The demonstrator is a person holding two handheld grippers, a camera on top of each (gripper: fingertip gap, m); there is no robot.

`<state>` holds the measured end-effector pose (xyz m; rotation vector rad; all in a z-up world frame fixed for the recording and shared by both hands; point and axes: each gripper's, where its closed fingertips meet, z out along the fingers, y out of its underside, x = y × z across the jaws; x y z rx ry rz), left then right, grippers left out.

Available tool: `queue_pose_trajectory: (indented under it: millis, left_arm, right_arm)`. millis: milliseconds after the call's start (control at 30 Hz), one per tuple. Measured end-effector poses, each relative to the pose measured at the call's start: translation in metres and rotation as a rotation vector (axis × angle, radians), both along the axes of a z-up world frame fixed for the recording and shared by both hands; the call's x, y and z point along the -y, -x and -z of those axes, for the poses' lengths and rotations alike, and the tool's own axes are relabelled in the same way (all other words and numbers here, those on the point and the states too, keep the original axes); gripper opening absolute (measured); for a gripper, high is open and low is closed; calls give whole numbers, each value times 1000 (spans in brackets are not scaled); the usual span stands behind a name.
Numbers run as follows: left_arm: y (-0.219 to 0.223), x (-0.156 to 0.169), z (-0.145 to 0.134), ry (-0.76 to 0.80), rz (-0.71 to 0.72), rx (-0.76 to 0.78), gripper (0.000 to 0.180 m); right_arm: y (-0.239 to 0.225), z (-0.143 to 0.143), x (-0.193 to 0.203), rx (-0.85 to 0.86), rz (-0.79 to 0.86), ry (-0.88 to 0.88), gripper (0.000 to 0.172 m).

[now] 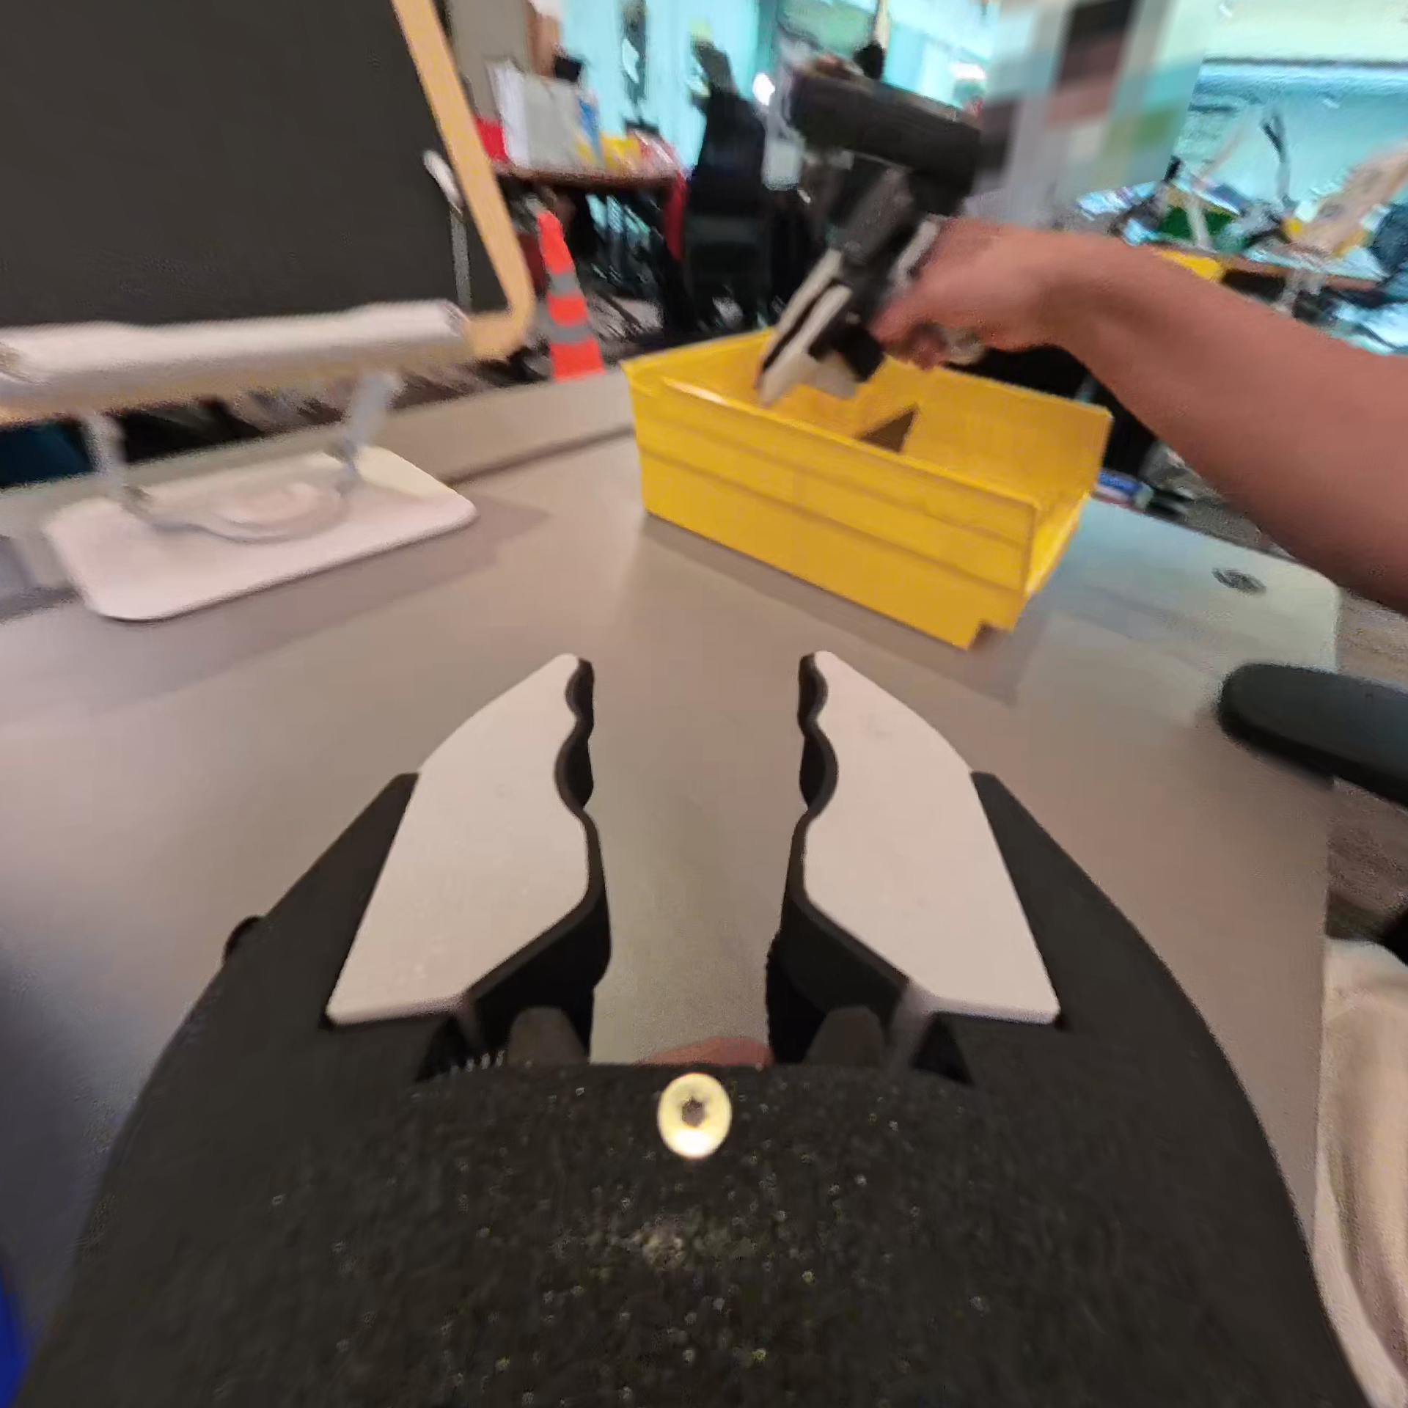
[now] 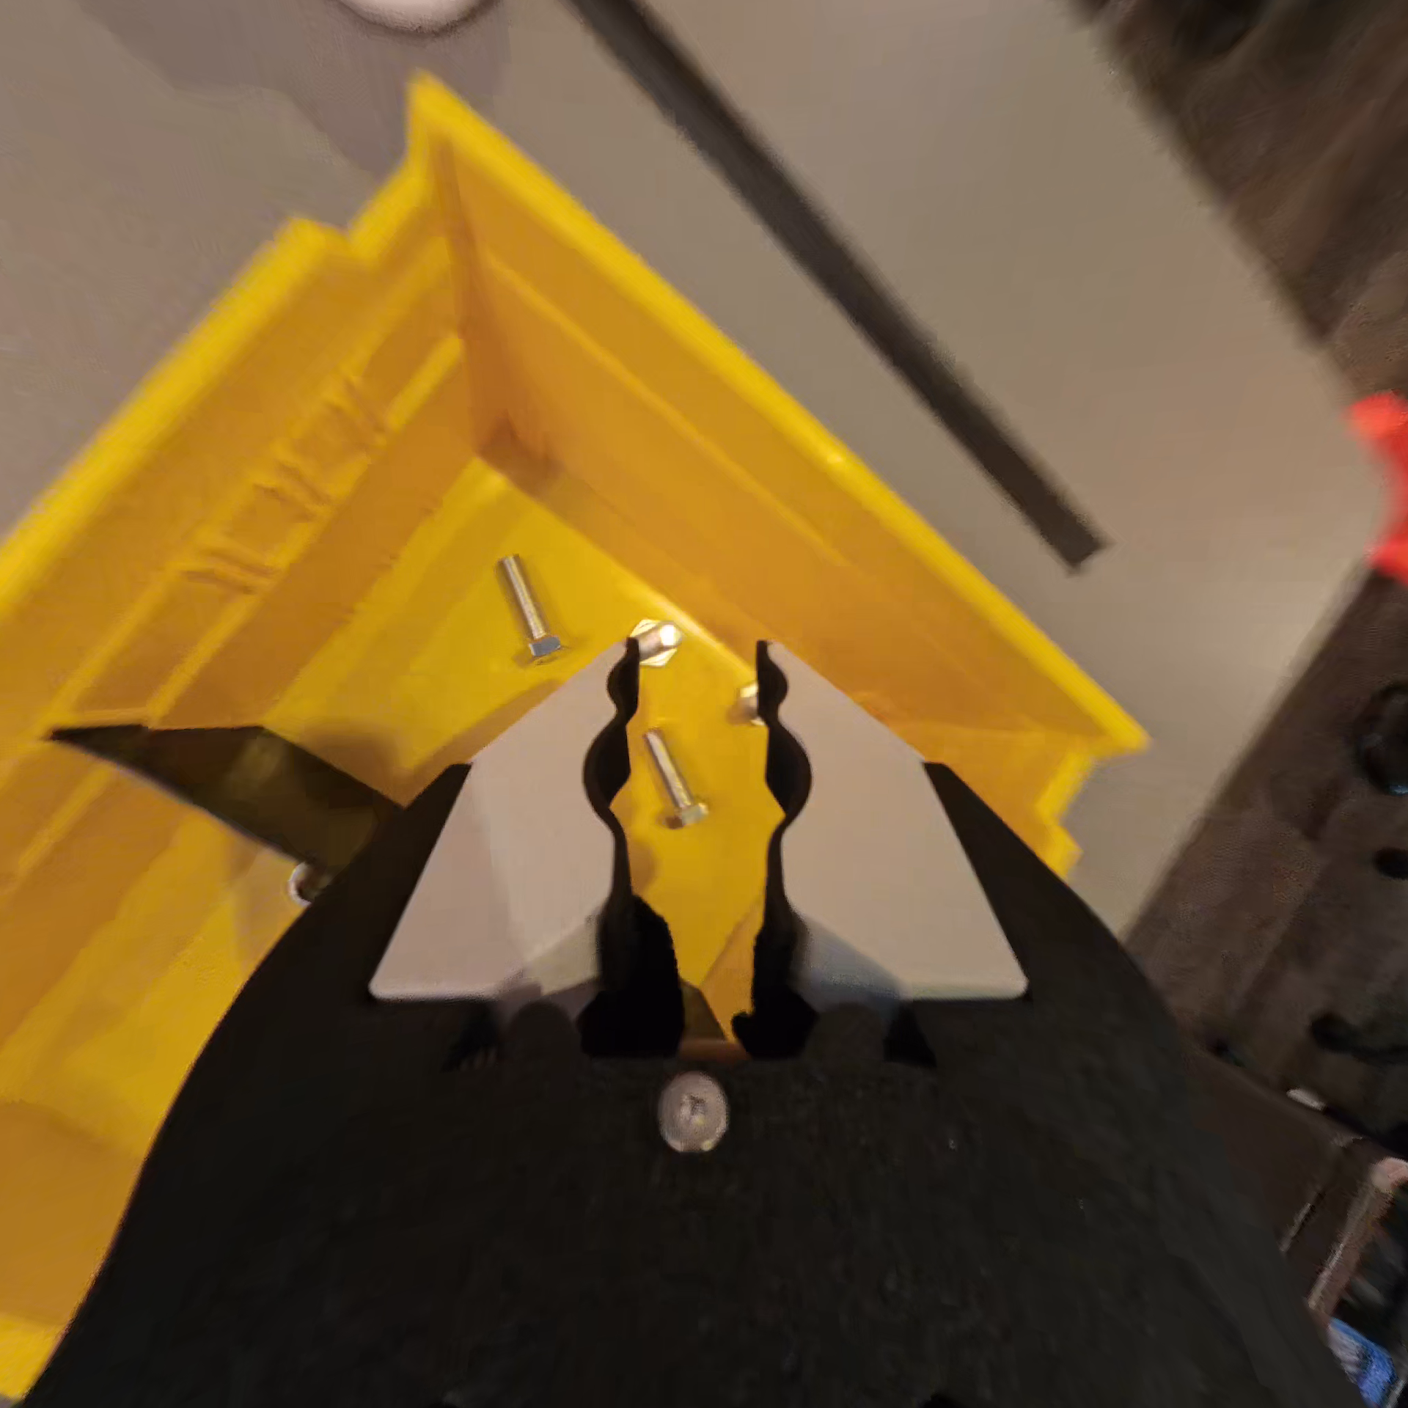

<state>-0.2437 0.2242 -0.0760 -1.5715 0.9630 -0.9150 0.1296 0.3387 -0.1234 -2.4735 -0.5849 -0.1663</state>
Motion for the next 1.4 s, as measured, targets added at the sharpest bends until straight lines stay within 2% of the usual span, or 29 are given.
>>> queue_pose_trajectory:
  millis: [67,133,167,233,267,333,400,467,500,567,633,700,767,933,1133,1233,1333,1400]
  left_arm:
    - [23,2,-19,-64,-111,28,58]
    - [55,6,-27,-118,-248,18,61]
    - [75,6,-25,-121,-333,-10,60]
    - [110,12,-20,-88,-431,-21,57]
    - [128,15,-17,-70,-471,-15,53]
    - [163,16,-6,-52,-560,-47,50]
    - [191,14,9,-76,-626,-154,45]
    - [208,11,17,-86,-671,-234,44]
    - [211,9,15,-91,-687,-222,44]
    - [211,7,14,-76,-671,-199,37]
    - [217,2,16,-113,-690,-248,27]
    - [229,-7,19,-215,-755,-351,30]
    - [234,-12,21,-264,-799,-374,44]
    - [219,-7,30,-52,-724,-178,53]
    - [220,-13,33,-129,-751,-266,45]
    - [213,-11,43,-33,-730,-255,44]
    - [217,-15,52,26,-759,-267,72]
    - [220,-16,55,57,-773,-255,75]
  right_arm:
    - [3,-55,12,51,17,-240,34]
    - [20,-105,41,21,21,-504,34]
    - [28,-124,61,-10,48,-634,36]
    - [44,-144,104,-120,131,-847,36]
    - [55,-139,124,-176,145,-870,36]
    - [71,-107,158,-275,211,-801,36]
    - [87,-74,183,-350,258,-762,36]
    - [93,-46,200,-317,298,-731,36]
    - [91,-34,206,-284,318,-715,37]
    - [87,-17,213,-281,360,-685,36]
    - [85,-7,213,-300,383,-647,38]
    - [84,-3,212,-330,396,-626,38]
    - [82,-3,211,-355,406,-622,38]
    - [79,-4,214,-383,406,-618,37]
    - [67,1,216,-348,419,-601,37]
    - [62,2,215,-368,445,-599,39]
    - [58,1,215,-354,468,-616,50]
    - [57,2,215,-340,476,-613,53]
